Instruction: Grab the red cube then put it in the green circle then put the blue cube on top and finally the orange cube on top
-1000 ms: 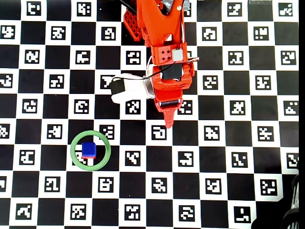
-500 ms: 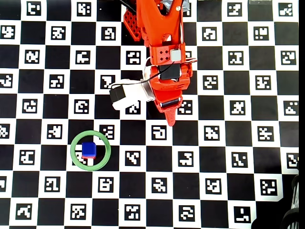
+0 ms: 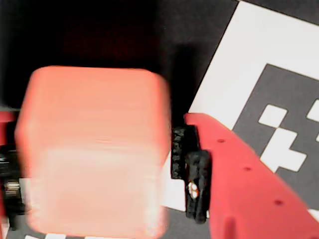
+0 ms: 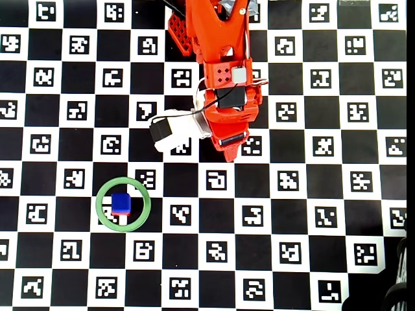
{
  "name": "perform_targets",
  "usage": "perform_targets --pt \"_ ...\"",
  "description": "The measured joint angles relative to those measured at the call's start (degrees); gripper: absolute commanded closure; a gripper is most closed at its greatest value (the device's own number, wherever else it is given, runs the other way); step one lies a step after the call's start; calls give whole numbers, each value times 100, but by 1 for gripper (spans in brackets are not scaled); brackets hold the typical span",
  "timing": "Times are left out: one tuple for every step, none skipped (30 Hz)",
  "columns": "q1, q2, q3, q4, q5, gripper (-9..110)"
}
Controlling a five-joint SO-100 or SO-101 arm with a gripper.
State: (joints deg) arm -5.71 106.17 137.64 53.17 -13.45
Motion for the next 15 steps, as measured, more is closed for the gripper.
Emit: perform_targets --pt "0 0 0 0 -18 88" --pt "0 0 0 0 -9 88" --pt "0 0 0 0 0 89" --pt "0 0 0 0 0 89" --pt "0 0 0 0 0 89" --pt "0 0 0 0 0 89" --pt "0 0 0 0 0 89" --pt "0 0 0 0 0 89" --pt "0 0 0 0 0 89" --pt "0 0 0 0 0 89" --pt "0 0 0 9 9 89" --pt "0 0 0 26 26 89" --pt "0 0 0 97 44 89" --pt "-18 0 0 176 88 89" --pt "-44 0 -9 264 123 89"
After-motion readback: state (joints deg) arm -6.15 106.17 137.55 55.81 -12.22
